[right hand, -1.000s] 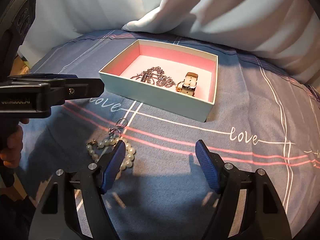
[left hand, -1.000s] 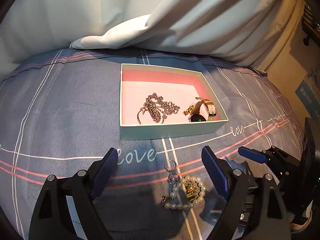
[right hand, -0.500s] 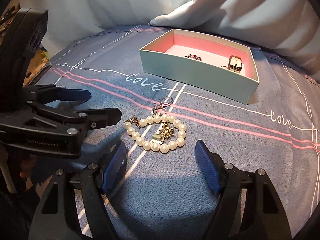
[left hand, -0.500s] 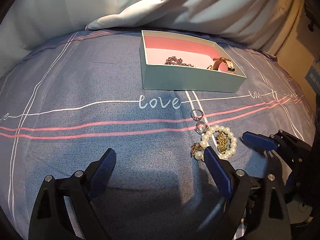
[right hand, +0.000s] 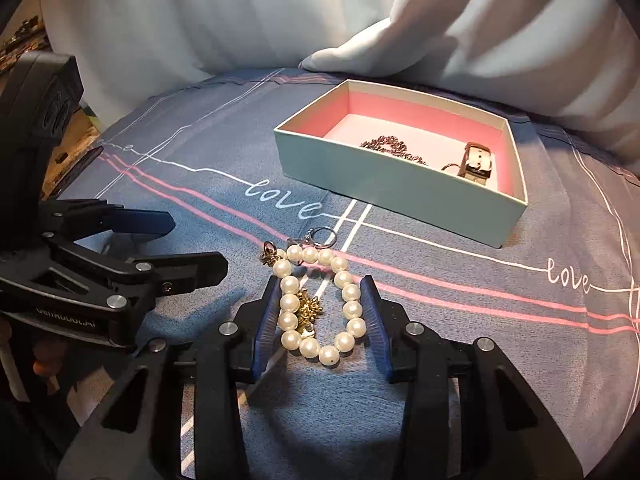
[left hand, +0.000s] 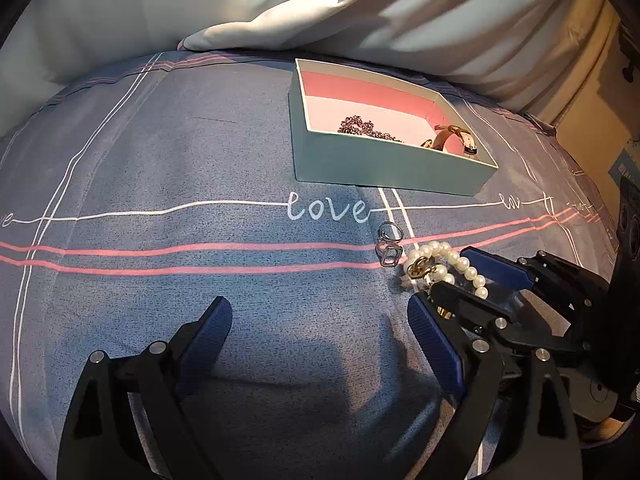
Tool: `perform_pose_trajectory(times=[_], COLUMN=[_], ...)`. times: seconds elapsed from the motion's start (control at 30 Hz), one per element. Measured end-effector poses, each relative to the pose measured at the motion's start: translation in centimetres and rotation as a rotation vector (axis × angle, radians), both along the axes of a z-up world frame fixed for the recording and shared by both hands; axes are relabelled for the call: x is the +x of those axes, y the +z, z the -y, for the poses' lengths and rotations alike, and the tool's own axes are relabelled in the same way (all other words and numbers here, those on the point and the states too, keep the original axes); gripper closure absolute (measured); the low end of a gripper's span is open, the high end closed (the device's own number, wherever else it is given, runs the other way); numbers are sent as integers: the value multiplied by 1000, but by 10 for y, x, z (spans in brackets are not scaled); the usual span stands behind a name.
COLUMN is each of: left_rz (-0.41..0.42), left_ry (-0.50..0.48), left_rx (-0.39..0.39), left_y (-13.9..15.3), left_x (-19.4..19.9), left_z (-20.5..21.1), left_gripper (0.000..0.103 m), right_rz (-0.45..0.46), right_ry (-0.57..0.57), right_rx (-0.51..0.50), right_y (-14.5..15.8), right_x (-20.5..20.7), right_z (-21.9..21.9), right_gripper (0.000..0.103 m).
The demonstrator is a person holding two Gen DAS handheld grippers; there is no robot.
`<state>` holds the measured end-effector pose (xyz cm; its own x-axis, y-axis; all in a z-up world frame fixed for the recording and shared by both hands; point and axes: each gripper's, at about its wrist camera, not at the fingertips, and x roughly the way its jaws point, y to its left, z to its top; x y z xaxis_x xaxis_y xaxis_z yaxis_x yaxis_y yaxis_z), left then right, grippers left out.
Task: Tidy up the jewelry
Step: 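Lower the right gripper onto the pearl bracelet and close it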
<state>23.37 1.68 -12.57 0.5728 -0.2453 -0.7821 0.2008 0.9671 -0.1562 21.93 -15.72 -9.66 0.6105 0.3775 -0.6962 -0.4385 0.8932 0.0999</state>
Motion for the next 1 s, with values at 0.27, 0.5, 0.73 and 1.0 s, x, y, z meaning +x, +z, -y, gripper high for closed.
perform_pose_trajectory(times=[0.27, 0.5, 0.73, 1.0], left_rz=[23, 48, 47, 66], left_ry=[-51, -97, -96, -116], left_rx=[53, 126, 153, 201], left_y=[-3, -8, -8, -9], left_x=[7, 10, 18, 15], left_z=[23, 40, 46, 57], left_gripper=[15, 19, 19, 60], right_rz=[-1, -13, -21, -12], right_ry=[-84, -90, -101, -108], right_rx=[-2, -4, 15, 18], right_y=[8, 6, 5, 7], right_x=[6, 3, 3, 2], right_z=[24, 28, 31, 32], right_gripper=[62, 62, 62, 62])
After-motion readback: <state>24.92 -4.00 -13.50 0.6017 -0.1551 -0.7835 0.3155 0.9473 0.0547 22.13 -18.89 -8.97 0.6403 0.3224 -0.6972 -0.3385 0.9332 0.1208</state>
